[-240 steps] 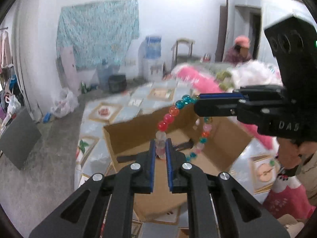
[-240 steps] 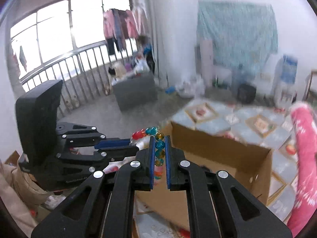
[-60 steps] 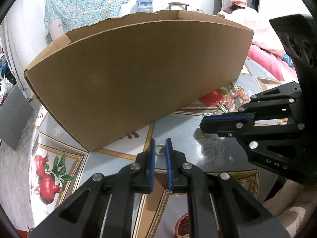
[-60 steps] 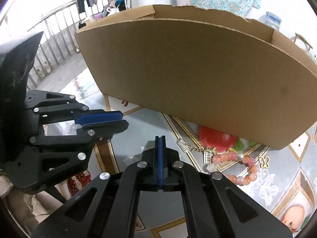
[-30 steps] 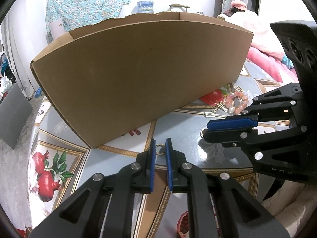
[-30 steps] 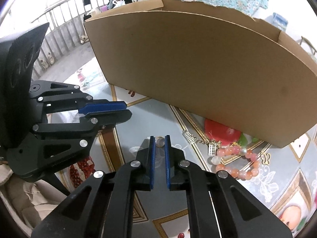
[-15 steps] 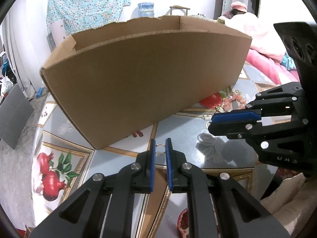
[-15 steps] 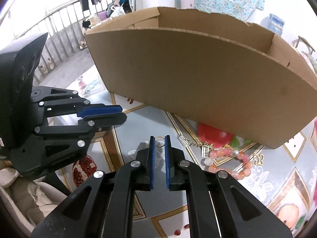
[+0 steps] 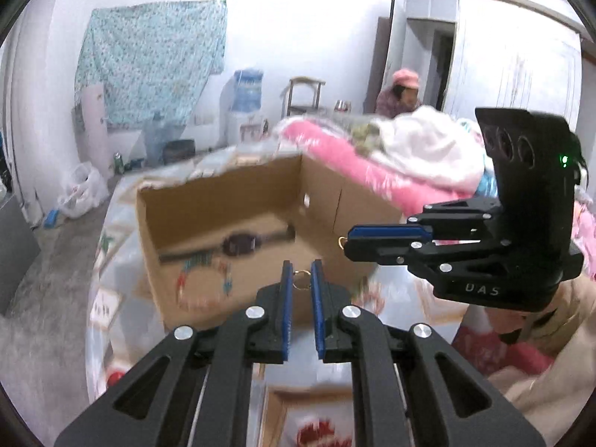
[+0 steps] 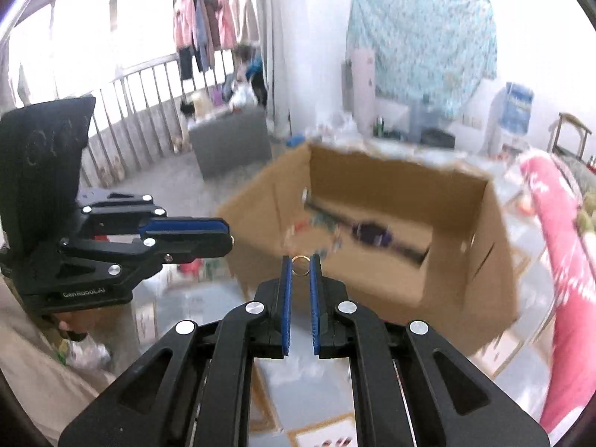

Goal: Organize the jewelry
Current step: 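Carry the gold ring with the left gripper into the box and open, then move the left gripper back to the small silver rectangular charm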

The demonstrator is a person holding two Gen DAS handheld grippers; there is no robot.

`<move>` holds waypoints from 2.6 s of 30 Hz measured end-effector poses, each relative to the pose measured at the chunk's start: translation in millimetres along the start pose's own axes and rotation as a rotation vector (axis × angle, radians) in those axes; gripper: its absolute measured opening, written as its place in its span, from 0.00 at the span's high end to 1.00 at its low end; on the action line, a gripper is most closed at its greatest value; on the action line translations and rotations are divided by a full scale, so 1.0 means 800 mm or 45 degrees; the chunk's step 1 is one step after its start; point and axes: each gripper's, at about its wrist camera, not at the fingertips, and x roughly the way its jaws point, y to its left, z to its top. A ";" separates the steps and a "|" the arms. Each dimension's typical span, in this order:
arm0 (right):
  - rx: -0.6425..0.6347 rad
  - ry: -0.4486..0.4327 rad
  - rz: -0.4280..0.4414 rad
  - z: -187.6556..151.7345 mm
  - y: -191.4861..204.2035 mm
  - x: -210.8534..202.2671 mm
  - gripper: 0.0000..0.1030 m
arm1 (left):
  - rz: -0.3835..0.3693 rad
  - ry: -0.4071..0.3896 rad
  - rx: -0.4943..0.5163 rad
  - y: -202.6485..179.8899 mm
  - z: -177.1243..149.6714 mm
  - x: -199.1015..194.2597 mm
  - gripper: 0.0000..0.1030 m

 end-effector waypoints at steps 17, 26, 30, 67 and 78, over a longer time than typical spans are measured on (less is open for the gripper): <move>0.287 0.371 0.092 0.044 -0.119 0.129 0.90 | 0.040 0.408 -0.345 0.085 0.026 0.175 0.88; 0.368 0.285 0.105 0.052 -0.144 0.099 0.83 | 0.037 0.362 -0.419 0.103 0.029 0.163 0.76; 0.375 0.209 0.073 0.059 -0.146 0.072 0.77 | 0.060 0.312 -0.426 0.106 0.035 0.146 0.76; 0.740 0.201 0.055 -0.060 -0.157 0.009 0.84 | 0.014 0.327 -0.146 0.007 -0.057 0.096 0.61; 0.719 0.192 0.032 -0.066 -0.159 0.011 0.81 | 0.007 0.310 -0.125 0.002 -0.057 0.115 0.62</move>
